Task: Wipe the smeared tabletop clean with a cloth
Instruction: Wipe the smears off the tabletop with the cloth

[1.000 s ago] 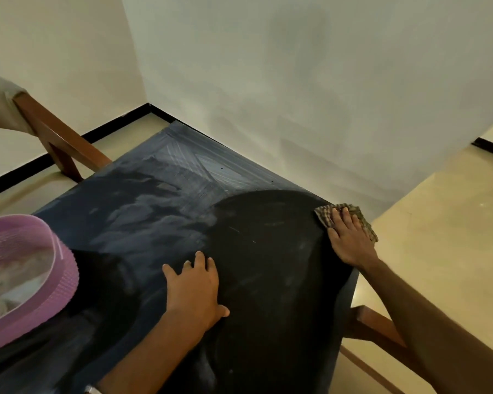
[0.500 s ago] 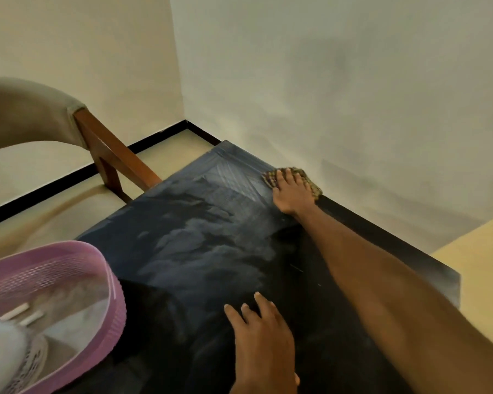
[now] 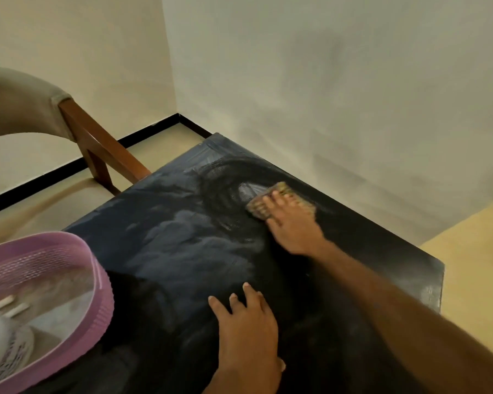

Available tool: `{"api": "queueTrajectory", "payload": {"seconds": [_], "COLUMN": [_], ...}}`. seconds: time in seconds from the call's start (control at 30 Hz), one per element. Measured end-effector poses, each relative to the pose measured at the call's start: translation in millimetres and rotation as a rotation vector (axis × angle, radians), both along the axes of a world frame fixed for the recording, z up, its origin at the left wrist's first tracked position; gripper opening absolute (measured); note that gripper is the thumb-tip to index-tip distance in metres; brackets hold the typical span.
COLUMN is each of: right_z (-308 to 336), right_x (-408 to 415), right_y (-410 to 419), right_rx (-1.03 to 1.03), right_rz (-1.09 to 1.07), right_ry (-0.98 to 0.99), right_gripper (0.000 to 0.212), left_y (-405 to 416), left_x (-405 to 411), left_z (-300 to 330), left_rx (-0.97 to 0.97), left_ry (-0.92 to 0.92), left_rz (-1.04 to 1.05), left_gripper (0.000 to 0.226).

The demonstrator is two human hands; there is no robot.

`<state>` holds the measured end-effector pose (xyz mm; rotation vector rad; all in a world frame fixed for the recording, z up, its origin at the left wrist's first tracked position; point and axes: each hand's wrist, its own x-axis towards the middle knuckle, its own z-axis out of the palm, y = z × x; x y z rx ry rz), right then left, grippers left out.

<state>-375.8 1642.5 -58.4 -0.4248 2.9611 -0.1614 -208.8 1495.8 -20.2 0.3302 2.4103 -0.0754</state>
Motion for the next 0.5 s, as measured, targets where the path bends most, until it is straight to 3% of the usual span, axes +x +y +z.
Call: {"api": "queueTrajectory", "payload": {"seconds": [0.1, 0.2, 0.4, 0.5], "right_z": [18, 21, 10, 7], "right_x": [-28, -41, -2, 8], "right_y": [61, 42, -130, -146], "right_rx": [0.057, 0.030, -0.010, -0.023], "right_rz": [-0.326, -0.400, 0.137, 0.347], "right_ry": [-0.093, -0.122, -0.044, -0.117], "right_gripper": [0.058, 0.059, 0.060, 0.059], "left_y": [-5, -7, -4, -4], "left_x": [1, 2, 7, 8], "left_z": [-1, 0, 4, 3], "left_rx": [0.015, 0.027, -0.007, -0.005], "left_ry": [0.009, 0.037, 0.106, 0.107], "left_rz": [-0.018, -0.036, -0.049, -0.034], "left_gripper": [0.112, 0.111, 0.109, 0.111]}}
